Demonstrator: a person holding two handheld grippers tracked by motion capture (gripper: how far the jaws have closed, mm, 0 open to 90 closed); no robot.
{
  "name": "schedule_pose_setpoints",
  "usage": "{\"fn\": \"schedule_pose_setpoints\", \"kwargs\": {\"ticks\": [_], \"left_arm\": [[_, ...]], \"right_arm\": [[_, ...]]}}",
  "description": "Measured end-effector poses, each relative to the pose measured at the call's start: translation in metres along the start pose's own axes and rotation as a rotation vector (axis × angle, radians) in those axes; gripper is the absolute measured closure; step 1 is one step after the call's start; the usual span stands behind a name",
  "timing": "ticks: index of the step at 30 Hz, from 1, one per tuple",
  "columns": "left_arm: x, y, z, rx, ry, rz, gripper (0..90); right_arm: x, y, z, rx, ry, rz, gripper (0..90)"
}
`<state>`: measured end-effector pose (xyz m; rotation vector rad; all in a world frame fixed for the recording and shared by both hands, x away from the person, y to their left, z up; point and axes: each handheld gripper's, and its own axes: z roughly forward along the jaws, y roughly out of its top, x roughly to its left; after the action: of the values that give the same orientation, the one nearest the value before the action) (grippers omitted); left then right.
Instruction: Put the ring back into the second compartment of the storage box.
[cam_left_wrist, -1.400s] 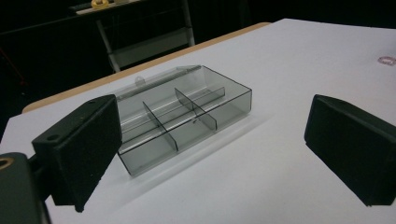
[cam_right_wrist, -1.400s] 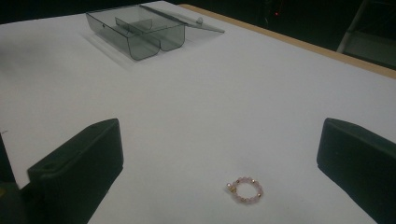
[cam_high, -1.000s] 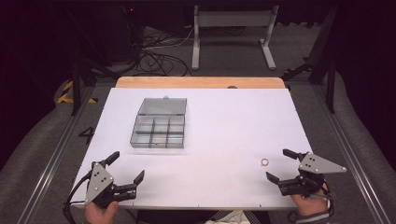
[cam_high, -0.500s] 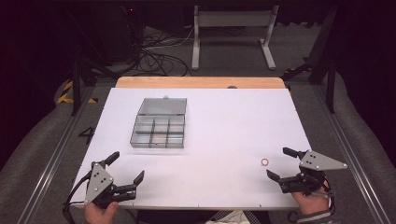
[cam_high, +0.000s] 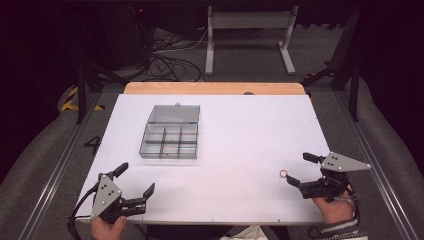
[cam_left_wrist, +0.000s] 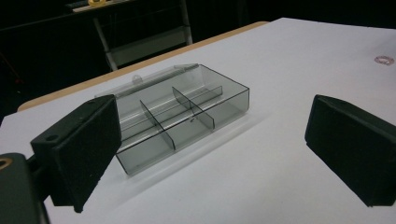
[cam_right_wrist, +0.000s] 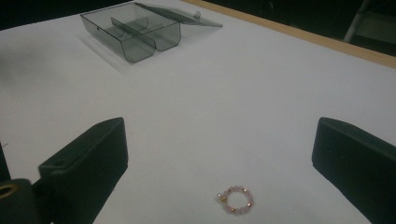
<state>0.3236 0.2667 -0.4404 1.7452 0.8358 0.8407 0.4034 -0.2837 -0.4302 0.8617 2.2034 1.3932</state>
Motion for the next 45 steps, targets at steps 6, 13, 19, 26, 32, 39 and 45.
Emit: {"fn": "schedule_pose_setpoints", "kwargs": {"ticks": [6, 13, 19, 26, 32, 39, 45], "left_arm": [[0.000, 0.000, 0.000, 0.000, 0.001, -0.001, 4.2], [0.000, 0.000, 0.000, 0.001, 0.001, -0.003, 4.3], [0.000, 0.000, 0.000, 0.001, 0.001, -0.004, 4.3], [0.000, 0.000, 0.000, 0.002, 0.000, -0.002, 4.3], [0.000, 0.000, 0.000, 0.002, 0.000, -0.002, 4.2], [0.000, 0.000, 0.000, 0.002, -0.002, -0.007, 4.3], [0.000, 0.000, 0.000, 0.002, -0.001, -0.008, 4.3]], "right_arm": [[-0.004, 0.005, 0.001, 0.006, -0.009, 0.005, 4.2], [-0.007, 0.010, 0.009, 0.030, -0.010, 0.004, 4.4], [-0.012, 0.014, 0.014, 0.049, -0.011, 0.013, 4.3], [-0.018, 0.017, 0.019, 0.064, -0.015, 0.041, 3.6], [-0.021, 0.021, 0.024, 0.111, -0.021, 0.041, 3.9], [-0.022, 0.023, 0.029, 0.174, -0.035, 0.036, 10.8], [-0.023, 0.024, 0.034, 0.256, -0.045, 0.027, 22.5]]}}
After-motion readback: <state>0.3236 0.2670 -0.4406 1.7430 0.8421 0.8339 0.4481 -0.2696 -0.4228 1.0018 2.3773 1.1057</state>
